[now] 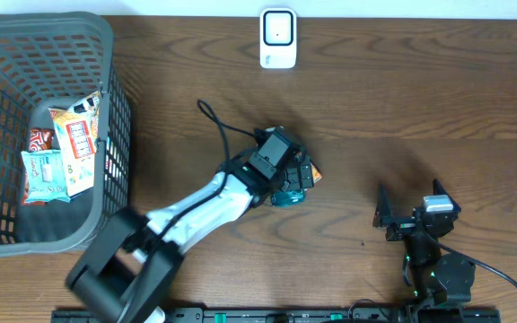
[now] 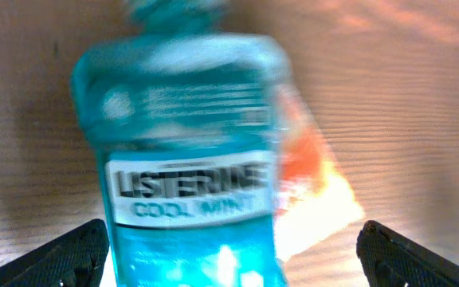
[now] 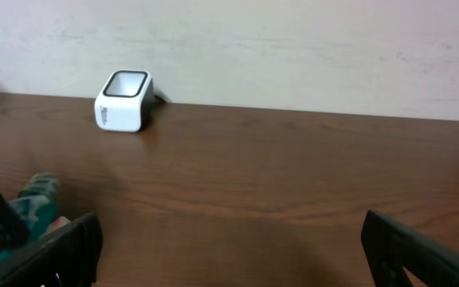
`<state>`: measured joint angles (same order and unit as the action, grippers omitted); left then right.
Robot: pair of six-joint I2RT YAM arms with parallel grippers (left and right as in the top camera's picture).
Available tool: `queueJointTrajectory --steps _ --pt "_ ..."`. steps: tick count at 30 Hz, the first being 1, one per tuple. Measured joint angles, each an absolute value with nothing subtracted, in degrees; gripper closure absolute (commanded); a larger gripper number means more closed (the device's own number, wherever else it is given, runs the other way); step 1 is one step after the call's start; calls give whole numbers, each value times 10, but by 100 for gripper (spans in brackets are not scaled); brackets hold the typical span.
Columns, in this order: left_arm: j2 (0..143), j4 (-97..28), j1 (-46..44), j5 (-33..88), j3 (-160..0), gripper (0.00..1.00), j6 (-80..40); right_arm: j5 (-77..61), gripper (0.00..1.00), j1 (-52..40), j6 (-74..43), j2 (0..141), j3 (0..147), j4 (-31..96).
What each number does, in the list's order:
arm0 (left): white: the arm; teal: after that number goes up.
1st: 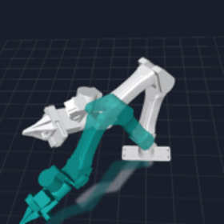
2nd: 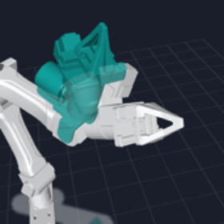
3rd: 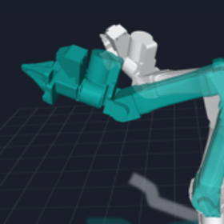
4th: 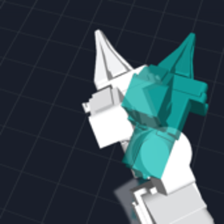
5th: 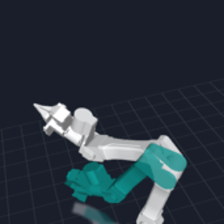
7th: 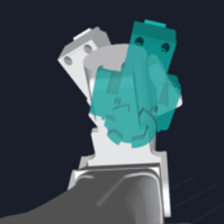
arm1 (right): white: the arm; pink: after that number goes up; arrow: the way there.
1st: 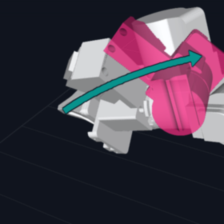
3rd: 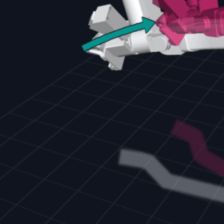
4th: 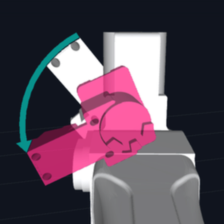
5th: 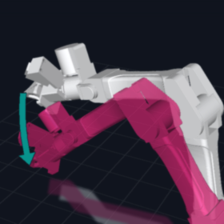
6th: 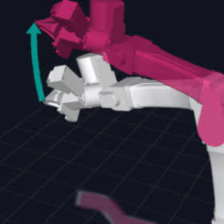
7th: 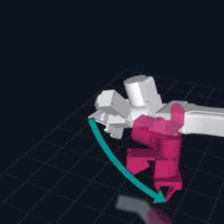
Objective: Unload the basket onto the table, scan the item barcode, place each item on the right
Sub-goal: 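Lift the Listerine bottle out and carry it toward the scanner, then set the Listerine bottle down beside the orange box and release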
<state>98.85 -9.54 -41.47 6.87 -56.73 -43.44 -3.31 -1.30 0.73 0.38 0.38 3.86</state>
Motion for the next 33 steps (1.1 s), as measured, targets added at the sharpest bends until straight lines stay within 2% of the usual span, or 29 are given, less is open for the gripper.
queueJointTrajectory --steps 19,33 --pt "650 -118 -415 44 -570 2 -366 -33 1 -13 7 4 4 39" --pt "529 -119 -415 26 -571 2 -194 -33 1 -13 7 4 4 39"
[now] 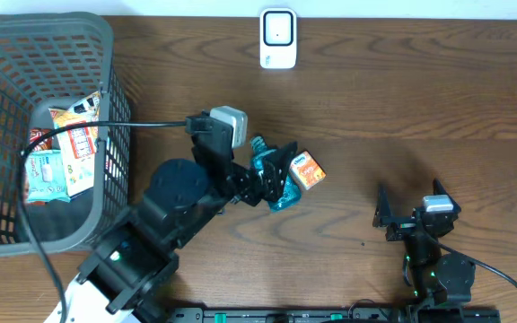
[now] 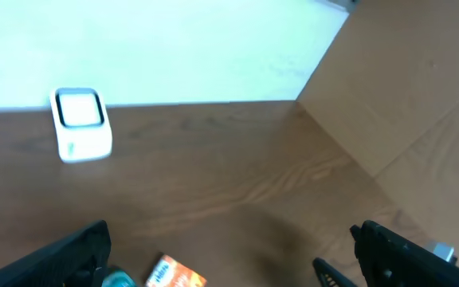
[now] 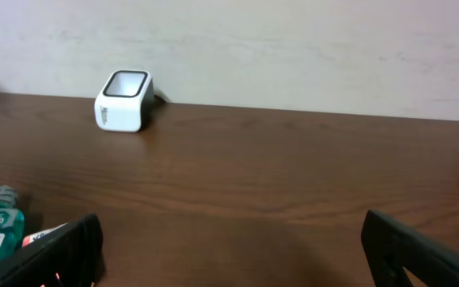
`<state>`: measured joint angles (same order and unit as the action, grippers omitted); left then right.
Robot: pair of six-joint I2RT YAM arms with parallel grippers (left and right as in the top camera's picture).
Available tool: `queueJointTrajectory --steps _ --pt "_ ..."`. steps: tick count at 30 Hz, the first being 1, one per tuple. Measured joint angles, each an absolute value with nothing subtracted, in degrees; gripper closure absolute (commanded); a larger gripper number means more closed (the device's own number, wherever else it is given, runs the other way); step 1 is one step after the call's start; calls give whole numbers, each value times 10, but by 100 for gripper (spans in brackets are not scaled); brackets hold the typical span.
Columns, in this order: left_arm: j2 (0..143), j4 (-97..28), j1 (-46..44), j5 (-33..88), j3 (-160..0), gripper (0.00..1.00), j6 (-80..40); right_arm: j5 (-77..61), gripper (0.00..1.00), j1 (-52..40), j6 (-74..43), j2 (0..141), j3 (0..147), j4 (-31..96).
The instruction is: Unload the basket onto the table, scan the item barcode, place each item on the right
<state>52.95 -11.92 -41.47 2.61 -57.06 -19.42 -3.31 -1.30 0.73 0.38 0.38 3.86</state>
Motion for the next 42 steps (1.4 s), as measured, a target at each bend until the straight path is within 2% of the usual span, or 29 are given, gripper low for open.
queueJointTrajectory --steps 4,10,14,19,25,31,35,42 --pt "508 -118 -415 15 -581 2 -150 -33 1 -13 7 4 4 39" --pt "500 -115 -415 -87 -638 2 -109 -33 1 -13 7 4 4 39" --pt "499 -116 -414 -218 -670 2 -93 -33 1 -13 7 4 4 38" --pt "497 -120 -371 -470 -686 2 -123 -33 1 -13 7 4 4 39" --pt "503 -192 -263 -605 -687 2 -201 -33 1 -13 7 4 4 39" --pt "538 -262 -123 -569 -688 2 -269 -33 1 -13 7 4 4 39" --pt "587 -322 -13 -473 -689 2 -322 -33 1 -13 8 4 4 39" --pt "663 -332 142 -278 -689 2 -359 -33 1 -13 7 4 4 39"
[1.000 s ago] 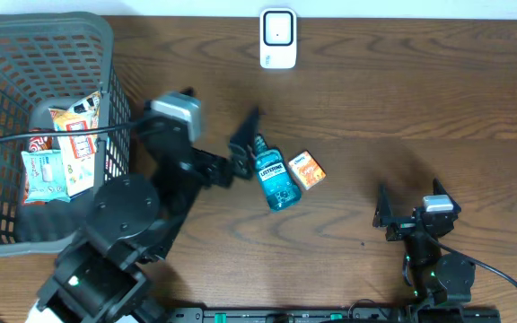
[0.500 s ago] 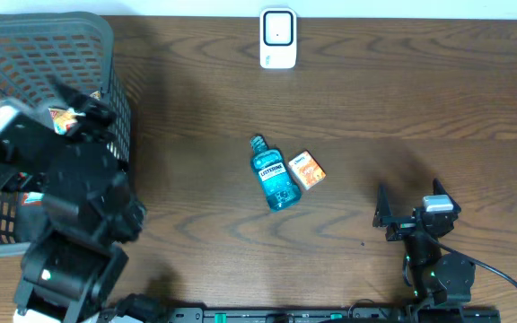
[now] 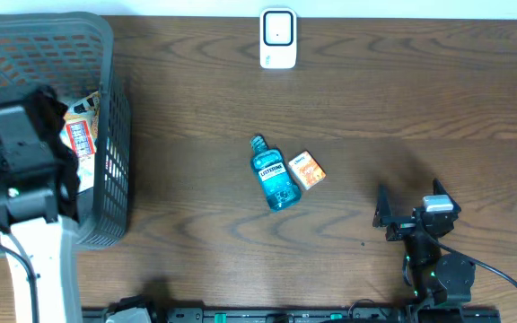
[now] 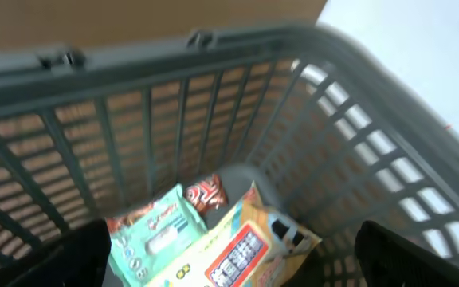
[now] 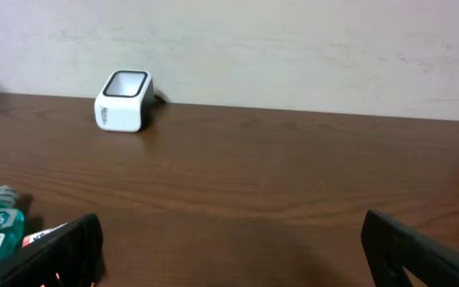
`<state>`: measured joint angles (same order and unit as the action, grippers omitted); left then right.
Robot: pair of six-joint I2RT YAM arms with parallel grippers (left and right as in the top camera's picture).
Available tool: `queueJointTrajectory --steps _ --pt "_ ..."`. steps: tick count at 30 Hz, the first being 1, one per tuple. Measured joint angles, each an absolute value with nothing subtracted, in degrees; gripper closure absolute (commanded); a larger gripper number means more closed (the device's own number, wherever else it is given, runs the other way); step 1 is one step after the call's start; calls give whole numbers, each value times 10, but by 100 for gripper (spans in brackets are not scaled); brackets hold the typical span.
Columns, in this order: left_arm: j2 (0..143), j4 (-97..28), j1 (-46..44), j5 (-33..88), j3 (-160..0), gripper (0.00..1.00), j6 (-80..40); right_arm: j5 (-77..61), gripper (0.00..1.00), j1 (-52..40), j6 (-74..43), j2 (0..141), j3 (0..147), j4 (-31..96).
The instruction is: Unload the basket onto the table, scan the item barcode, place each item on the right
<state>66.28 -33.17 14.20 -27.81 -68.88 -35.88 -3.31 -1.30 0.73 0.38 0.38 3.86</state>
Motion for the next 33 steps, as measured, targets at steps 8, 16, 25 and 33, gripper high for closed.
queueJointTrajectory --steps 8,16,25,33 --pt "766 -367 222 -142 -689 2 -364 -33 1 -13 7 4 4 39" --pt "830 -379 224 -109 -689 2 -393 -33 1 -13 7 4 4 39" --pt "896 -387 228 -95 -689 2 -408 -33 1 -13 7 4 4 39" --pt "916 -388 232 -93 -689 2 -410 -33 1 -13 7 4 4 39"
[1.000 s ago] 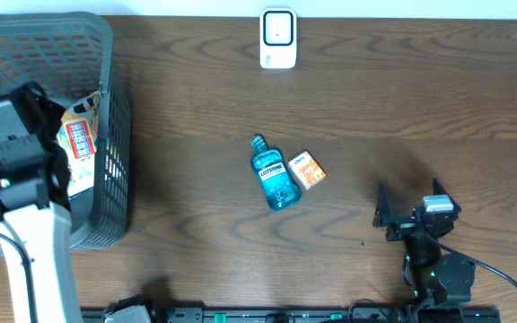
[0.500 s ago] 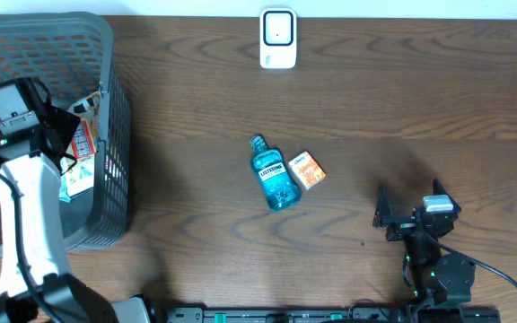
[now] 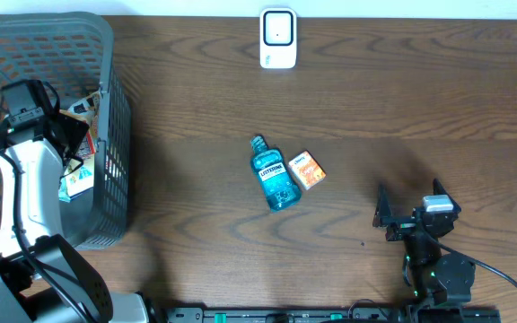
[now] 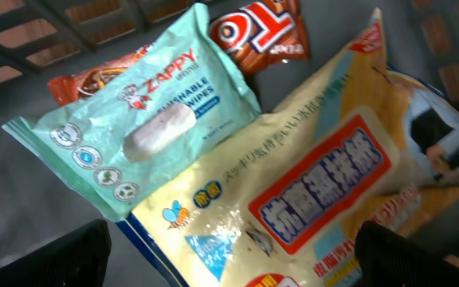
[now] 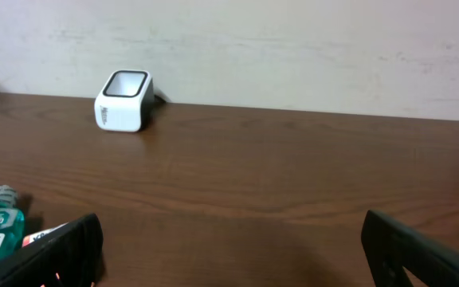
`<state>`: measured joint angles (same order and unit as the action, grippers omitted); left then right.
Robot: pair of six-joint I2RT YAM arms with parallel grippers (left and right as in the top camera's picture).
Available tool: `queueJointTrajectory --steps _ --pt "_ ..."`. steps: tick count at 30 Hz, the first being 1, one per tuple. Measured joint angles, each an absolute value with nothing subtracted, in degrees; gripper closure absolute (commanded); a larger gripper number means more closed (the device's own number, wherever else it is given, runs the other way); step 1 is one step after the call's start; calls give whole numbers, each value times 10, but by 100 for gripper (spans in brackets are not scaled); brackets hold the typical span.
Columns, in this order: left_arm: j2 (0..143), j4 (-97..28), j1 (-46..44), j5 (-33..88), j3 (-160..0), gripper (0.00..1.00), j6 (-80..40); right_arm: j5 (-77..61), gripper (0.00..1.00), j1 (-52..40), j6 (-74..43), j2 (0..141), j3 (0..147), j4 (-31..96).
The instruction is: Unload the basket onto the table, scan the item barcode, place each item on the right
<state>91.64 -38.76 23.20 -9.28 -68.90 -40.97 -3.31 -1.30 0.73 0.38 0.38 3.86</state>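
My left gripper [image 3: 58,135] is down inside the grey basket [image 3: 106,54], open, with nothing between its fingers. In the left wrist view it [image 4: 231,243] hangs close over a yellow packet [image 4: 309,199] with red lettering. A mint-green Zappy wipes pack [image 4: 134,119] lies on that packet's upper left, and a red-brown snack packet [image 4: 253,32] lies behind. The white scanner [image 3: 277,39] stands at the table's far edge. My right gripper [image 3: 398,215] rests open at the front right, far from everything.
A blue Listerine bottle [image 3: 275,176] lies mid-table with a small orange box [image 3: 307,170] beside it. Both peek in at the lower left of the right wrist view, where the scanner [image 5: 123,100] stands against the wall. The basket's mesh walls surround my left gripper.
My left gripper was above the basket rim looking in. Now it is low inside the basket, just over the yellow packet and the wipes pack. The right arm has not moved.
My left gripper was open around the Listerine bottle beside the orange box at mid-table. Then it was raised above them, with the bottle left lying on the table. After that it was over the basket at the left, and now it is down among the packets.
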Motion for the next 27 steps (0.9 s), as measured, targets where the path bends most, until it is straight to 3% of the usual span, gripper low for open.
queueJointTrajectory --steps 27 --pt "1022 -386 262 -93 -689 2 -418 -33 1 -13 7 4 4 39"
